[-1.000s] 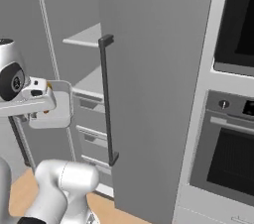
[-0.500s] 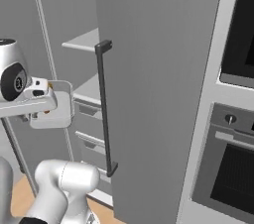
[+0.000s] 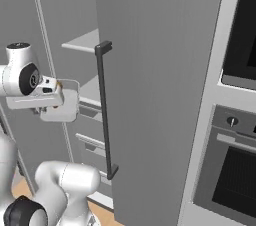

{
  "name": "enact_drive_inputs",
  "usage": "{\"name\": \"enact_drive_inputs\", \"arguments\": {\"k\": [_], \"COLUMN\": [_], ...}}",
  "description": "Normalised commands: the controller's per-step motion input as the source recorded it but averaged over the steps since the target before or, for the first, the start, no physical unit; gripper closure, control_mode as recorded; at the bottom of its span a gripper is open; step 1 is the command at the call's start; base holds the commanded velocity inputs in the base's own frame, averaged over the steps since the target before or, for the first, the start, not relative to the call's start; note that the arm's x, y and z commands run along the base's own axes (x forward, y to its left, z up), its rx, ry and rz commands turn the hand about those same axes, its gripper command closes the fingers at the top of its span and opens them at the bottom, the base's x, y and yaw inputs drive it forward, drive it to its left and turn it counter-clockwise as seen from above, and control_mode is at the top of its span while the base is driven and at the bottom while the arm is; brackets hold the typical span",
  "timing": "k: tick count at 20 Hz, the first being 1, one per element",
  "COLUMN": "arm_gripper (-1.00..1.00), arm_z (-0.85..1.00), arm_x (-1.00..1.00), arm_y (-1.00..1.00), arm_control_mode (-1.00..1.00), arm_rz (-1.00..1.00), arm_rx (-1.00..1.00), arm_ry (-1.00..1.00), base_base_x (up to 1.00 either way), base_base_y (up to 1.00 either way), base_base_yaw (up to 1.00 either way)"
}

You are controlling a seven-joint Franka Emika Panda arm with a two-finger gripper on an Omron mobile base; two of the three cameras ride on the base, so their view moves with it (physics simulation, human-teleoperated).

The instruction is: Take the meat container that has the chicken drumstick and place it on the second highest rack of the freezer. Then take the vegetable container that has the lemon and onion and place it on the highest rack of the freezer.

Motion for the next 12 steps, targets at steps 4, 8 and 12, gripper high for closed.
{"name": "enact_drive_inputs", "arguments": {"k": [4,8,12], "arm_gripper": [1.00,1.00,1.00], "arm_z": [-0.13,-0.07,-0.25], "arm_x": [1.00,1.00,1.00], "arm_y": [0.30,0.02,0.01], "arm_control_mode": [-1.00,-1.00,-1.00], "arm_rz": [-0.20,-0.17,-0.12], "arm_rx": [0.03,0.08,0.02], "arm_ry": [0.00,0.00,0.00], "base_base_x": [0.00,0.00,0.00], "base_base_y": [0.00,0.00,0.00], "base_base_yaw": [0.00,0.00,0.00]}}
